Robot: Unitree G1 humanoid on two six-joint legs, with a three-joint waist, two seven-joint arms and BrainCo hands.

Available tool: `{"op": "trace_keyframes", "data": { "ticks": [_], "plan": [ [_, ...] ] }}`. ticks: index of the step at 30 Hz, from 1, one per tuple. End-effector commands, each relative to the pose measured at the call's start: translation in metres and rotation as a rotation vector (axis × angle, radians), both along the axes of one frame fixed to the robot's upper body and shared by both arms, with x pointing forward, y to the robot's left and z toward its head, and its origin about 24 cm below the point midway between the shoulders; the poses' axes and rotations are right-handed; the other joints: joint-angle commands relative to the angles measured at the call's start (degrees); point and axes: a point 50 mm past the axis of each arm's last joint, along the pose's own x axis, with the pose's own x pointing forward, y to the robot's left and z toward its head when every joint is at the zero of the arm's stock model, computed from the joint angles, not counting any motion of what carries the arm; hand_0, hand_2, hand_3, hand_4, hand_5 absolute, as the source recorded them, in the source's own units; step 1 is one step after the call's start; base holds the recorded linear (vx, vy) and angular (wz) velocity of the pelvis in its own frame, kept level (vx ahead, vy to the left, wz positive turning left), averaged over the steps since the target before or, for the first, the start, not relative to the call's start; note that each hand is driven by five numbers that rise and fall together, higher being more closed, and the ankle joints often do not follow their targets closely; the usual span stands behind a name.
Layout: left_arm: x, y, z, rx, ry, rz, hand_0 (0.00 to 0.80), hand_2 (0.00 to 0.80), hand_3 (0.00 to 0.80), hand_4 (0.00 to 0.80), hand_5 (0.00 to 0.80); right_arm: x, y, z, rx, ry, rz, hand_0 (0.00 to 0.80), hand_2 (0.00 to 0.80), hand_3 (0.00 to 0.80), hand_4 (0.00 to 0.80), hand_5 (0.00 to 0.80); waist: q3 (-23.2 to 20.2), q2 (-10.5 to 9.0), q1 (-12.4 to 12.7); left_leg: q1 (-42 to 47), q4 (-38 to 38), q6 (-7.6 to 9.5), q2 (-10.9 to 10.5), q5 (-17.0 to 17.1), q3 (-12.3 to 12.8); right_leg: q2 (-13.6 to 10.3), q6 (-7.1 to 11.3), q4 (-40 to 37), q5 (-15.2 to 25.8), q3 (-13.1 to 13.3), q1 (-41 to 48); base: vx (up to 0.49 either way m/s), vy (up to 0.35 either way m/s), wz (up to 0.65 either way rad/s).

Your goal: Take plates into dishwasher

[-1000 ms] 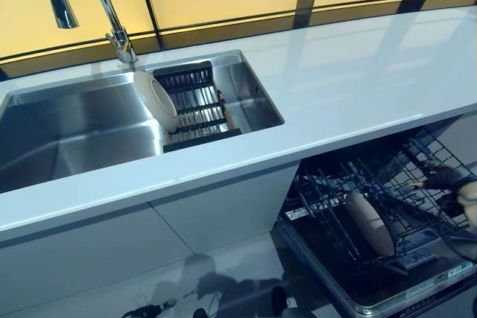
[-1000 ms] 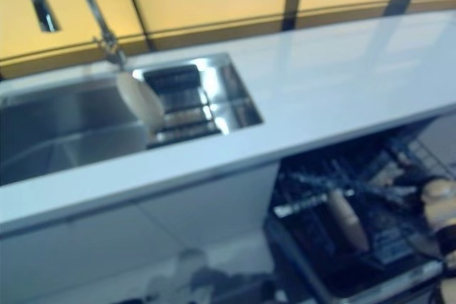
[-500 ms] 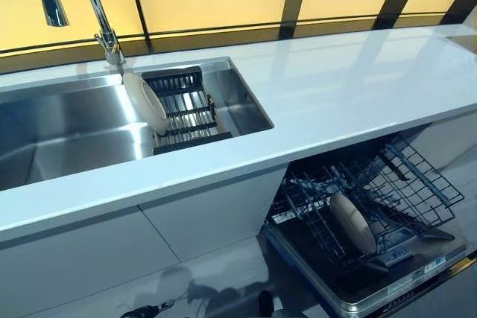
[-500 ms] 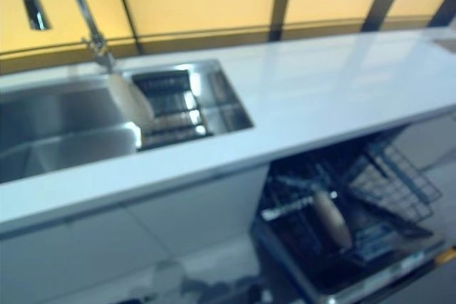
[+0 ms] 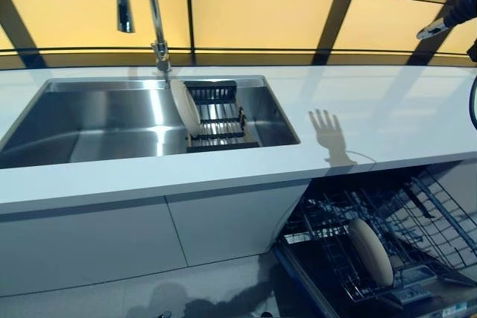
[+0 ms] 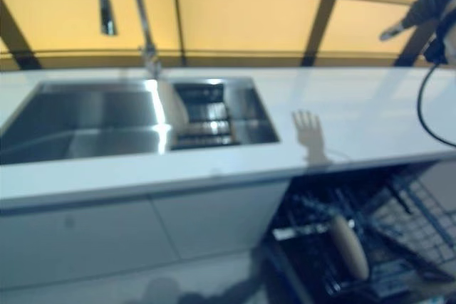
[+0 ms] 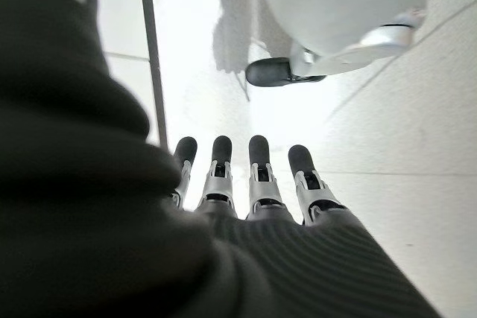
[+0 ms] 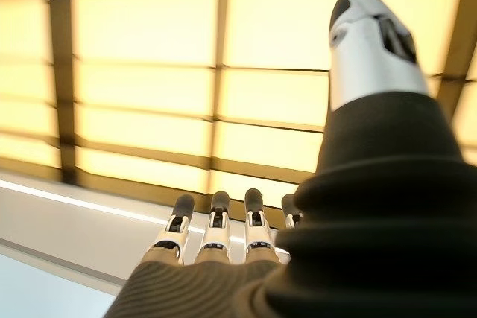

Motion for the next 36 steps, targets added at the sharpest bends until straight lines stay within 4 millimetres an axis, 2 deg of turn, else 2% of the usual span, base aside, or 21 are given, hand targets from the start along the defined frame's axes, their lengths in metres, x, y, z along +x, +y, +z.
{"op": "trace_keyframes", "data": {
  "ticks": [1, 5, 8, 11, 15, 17, 21, 27, 32, 36],
  "plan": [
    [0.011, 0.015, 0.006, 0.056, -0.009, 0.001, 0.000, 0.000, 0.000, 0.000, 0.000, -0.017, 0.024, 0.051, -0.158, -0.192, 0.022, 0.000, 0.000, 0.000, 0.000, 0.000, 0.87, -3.62, 2.11, -1.49, -0.15, 1.20, -0.16, -0.32, -4.20, -2.73, 3.33, 0.17, -0.72, -2.65, 1.04, 0.018, 0.048, 0.25],
    [0.010, 0.013, 0.006, 0.056, -0.018, 0.024, 0.000, 0.000, 0.000, 0.000, 0.000, -0.016, 0.053, 0.050, -0.253, -0.199, 0.110, 0.000, 0.000, 0.000, 0.000, 0.000, 1.65, -3.91, 3.35, -2.47, -0.15, 1.31, -0.40, 0.11, -5.28, -2.96, 3.43, 0.17, -0.71, -3.75, 0.85, 0.017, 0.035, 0.17],
    [0.013, 0.014, 0.007, 0.062, -0.031, 0.035, 0.000, 0.000, 0.000, 0.000, 0.000, -0.015, 0.066, 0.048, -0.293, -0.208, 0.141, 0.000, 0.000, 0.000, 0.000, 0.000, 2.57, -4.32, 4.13, -3.40, -0.15, 1.34, -0.57, 0.40, -6.19, -2.98, 3.43, 0.17, -0.71, -4.54, 0.61, 0.001, 0.009, 0.19],
    [0.020, 0.017, 0.009, 0.069, -0.047, 0.015, 0.000, 0.000, 0.000, 0.000, 0.000, -0.013, 0.085, 0.046, -0.318, -0.201, 0.193, 0.000, 0.000, 0.000, 0.000, 0.000, 4.28, -4.80, 5.19, -5.36, -0.15, 1.24, -0.70, 1.22, -7.50, -2.94, 3.35, 0.17, -0.56, -5.51, -0.31, -0.031, 0.009, 0.19],
    [0.030, 0.020, 0.012, 0.072, -0.081, 0.011, 0.000, 0.000, 0.000, 0.000, 0.000, -0.010, 0.101, 0.049, -0.379, -0.235, 0.195, 0.000, 0.000, 0.000, 0.000, 0.000, 6.93, -5.03, 6.47, -8.57, -0.15, 1.26, -1.04, 2.22, -8.96, -3.01, 3.25, 0.17, -0.11, -6.63, -2.29, -0.116, 0.002, 0.20],
    [0.036, 0.020, 0.014, 0.071, -0.094, 0.011, 0.000, 0.000, 0.000, 0.000, 0.000, -0.009, 0.107, 0.051, -0.426, -0.256, 0.187, 0.000, 0.000, 0.000, 0.000, 0.000, 8.35, -5.02, 7.05, -10.07, -0.15, 1.39, -1.43, 2.59, -9.74, -3.09, 3.23, 0.17, 0.11, -7.21, -3.28, -0.103, 0.022, 0.25],
    [0.034, 0.024, 0.015, 0.071, -0.092, 0.013, 0.000, 0.000, 0.000, 0.000, 0.000, -0.008, 0.121, 0.051, -0.502, -0.268, 0.208, 0.000, 0.000, 0.000, 0.000, 0.000, 9.84, -5.19, 7.96, -11.95, -0.15, 1.53, -1.98, 3.15, -10.86, -3.25, 3.26, 0.17, 0.47, -8.13, -4.53, -0.029, 0.034, 0.20],
    [0.041, 0.025, 0.017, 0.060, -0.120, 0.011, 0.000, 0.000, 0.000, 0.000, 0.000, -0.010, 0.140, 0.049, -0.654, -0.307, 0.243, 0.000, 0.000, 0.000, 0.000, 0.000, 11.24, -5.75, 8.82, -13.76, -0.15, 1.63, -2.17, 3.48, -11.44, -3.43, 3.55, 0.17, 0.75, -8.98, -5.74, -0.018, 0.006, 0.11],
    [0.045, 0.025, 0.018, 0.056, -0.136, 0.020, 0.000, 0.000, 0.000, 0.000, 0.000, -0.015, 0.153, 0.047, -0.676, -0.309, 0.288, 0.000, 0.000, 0.000, 0.000, 0.000, 11.76, -6.01, 9.11, -14.40, -0.15, 1.72, -2.43, 3.48, -11.77, -3.55, 3.70, 0.17, 0.79, -9.54, -6.22, -0.006, 0.001, 0.03],
    [0.043, 0.025, 0.018, 0.059, -0.135, 0.022, 0.000, 0.000, 0.000, 0.000, 0.000, -0.015, 0.153, 0.044, -0.683, -0.302, 0.299, 0.000, 0.000, 0.000, 0.000, 0.000, 11.87, -6.07, 9.23, -14.37, -0.15, 1.80, -2.51, 3.35, -11.86, -3.66, 3.70, 0.17, 0.67, -9.64, -6.16, 0.008, 0.008, 0.01]
  ]
}}
